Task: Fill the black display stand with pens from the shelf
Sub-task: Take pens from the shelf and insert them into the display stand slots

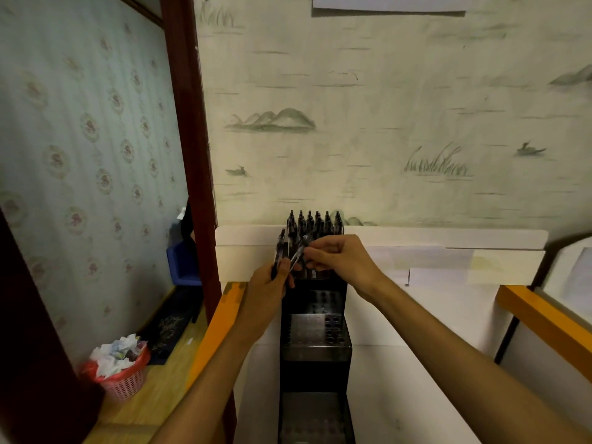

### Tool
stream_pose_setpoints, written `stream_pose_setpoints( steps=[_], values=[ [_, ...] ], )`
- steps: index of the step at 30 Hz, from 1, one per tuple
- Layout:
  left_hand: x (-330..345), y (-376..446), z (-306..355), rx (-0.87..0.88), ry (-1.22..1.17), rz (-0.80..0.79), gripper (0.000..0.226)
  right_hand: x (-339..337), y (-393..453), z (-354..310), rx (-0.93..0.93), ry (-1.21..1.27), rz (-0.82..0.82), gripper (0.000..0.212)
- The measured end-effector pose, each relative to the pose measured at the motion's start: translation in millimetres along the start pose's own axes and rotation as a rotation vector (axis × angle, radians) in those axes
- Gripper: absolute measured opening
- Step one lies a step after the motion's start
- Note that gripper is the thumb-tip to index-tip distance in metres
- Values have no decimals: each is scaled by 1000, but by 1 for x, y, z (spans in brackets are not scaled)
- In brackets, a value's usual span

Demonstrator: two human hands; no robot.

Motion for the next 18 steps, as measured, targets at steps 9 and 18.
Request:
stream_pose_setpoints(
  steps=[9,18],
  values=[
    [-7,-23,0,-27,-68,-53,34,20,-7,14,76,4,21,8],
    [-31,-21,-19,118,318,45,28,31,-6,28,4,37,250,6]
  ],
)
Point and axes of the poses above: each hand's wrist, its own y-axis towards the middle knuckle, its own x-axis out of the palm, z = x × y, the point moved 1 cm from there along y, towards the middle knuckle, and after that the axes turned 5 degrees about x, right-handed, at the moved point
